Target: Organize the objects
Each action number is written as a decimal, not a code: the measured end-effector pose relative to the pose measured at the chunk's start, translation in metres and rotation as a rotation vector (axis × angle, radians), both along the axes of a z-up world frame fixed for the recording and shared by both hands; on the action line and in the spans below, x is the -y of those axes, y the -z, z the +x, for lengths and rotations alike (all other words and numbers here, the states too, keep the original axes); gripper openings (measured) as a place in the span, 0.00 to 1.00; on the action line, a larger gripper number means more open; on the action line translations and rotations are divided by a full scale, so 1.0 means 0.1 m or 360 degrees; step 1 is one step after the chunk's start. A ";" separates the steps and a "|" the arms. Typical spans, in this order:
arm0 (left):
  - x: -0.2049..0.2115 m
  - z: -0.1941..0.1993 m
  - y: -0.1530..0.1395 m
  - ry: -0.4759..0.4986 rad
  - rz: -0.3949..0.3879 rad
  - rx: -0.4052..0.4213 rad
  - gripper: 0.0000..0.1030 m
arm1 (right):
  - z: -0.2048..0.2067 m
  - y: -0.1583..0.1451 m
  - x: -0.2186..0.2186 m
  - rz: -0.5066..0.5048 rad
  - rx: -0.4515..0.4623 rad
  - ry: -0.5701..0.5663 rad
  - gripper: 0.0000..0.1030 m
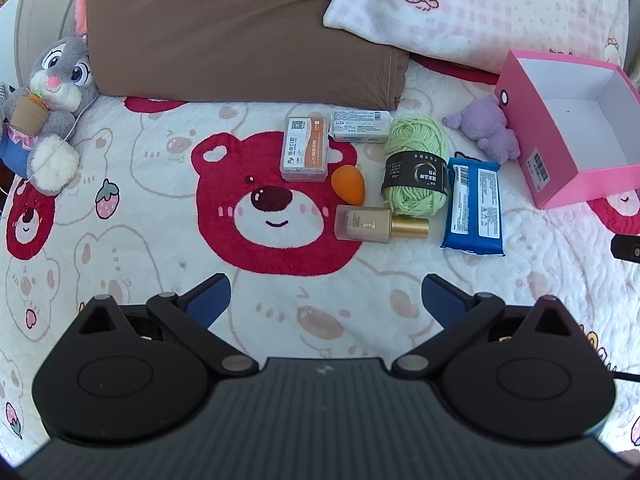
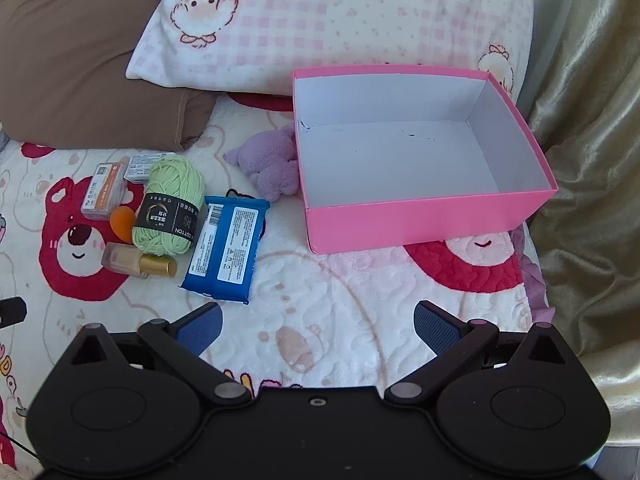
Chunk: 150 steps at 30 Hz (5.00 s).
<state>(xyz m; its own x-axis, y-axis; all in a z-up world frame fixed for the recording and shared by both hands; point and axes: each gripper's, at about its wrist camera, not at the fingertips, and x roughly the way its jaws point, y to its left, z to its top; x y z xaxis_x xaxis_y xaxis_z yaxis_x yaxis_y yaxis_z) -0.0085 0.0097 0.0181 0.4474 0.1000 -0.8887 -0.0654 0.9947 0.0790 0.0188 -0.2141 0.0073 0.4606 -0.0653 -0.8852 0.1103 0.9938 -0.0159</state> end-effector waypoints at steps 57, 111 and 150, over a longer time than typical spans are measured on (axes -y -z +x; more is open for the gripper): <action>-0.11 -0.03 -0.02 -0.0067 -0.0086 0.0003 1.00 | 0.01 0.09 -0.15 -0.0051 -0.0047 -0.0076 1.00; 0.70 0.74 1.19 0.0266 -0.0491 0.0133 0.85 | 0.24 1.14 -0.46 0.0039 0.0546 -0.0881 0.99; 0.89 0.77 1.90 0.0133 -0.0978 -0.0154 0.37 | 0.22 1.61 -0.24 0.0173 0.0167 -0.0810 0.94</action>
